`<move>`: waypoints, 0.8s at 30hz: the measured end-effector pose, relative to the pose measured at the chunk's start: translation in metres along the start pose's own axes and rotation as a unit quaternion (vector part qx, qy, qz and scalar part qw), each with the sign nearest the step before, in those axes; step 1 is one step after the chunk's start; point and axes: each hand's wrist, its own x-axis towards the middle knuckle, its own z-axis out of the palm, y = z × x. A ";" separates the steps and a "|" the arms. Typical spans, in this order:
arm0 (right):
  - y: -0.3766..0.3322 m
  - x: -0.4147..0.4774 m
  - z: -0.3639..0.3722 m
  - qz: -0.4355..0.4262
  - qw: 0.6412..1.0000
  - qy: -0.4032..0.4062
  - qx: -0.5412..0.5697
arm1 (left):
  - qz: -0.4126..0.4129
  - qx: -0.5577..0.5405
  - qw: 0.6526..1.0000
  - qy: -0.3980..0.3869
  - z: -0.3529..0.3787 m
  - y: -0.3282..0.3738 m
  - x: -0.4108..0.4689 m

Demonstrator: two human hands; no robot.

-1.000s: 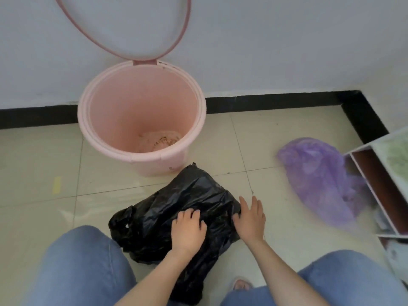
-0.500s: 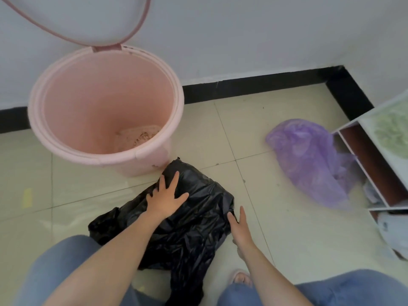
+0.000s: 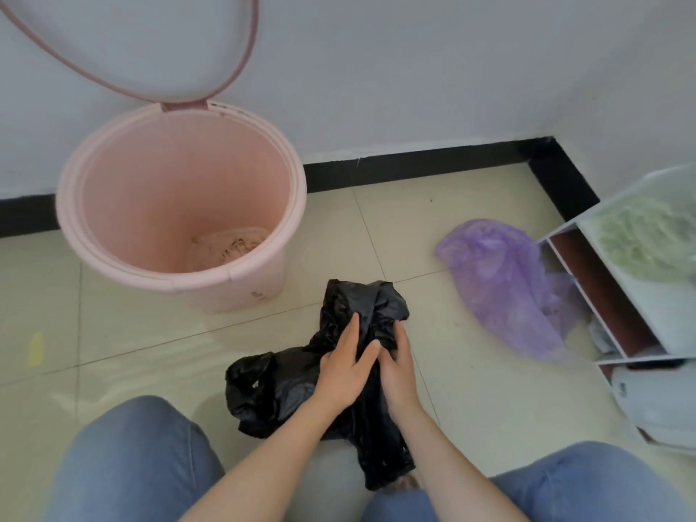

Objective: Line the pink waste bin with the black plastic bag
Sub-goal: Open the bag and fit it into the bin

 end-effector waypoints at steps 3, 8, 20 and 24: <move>-0.031 -0.008 -0.010 -0.049 0.999 0.001 -0.011 | 0.039 -0.048 0.998 0.019 -0.004 0.024 -0.010; -0.099 -0.031 -0.029 -0.162 0.986 0.016 -0.036 | 0.138 -0.067 0.987 0.052 -0.022 0.079 -0.035; -0.233 -0.098 0.013 -0.395 0.915 -0.054 -0.063 | 0.309 -0.097 0.926 0.194 -0.091 0.156 -0.096; -0.244 -0.107 0.040 -0.427 0.889 -0.112 -0.124 | 0.313 -0.101 0.910 0.251 -0.117 0.150 -0.117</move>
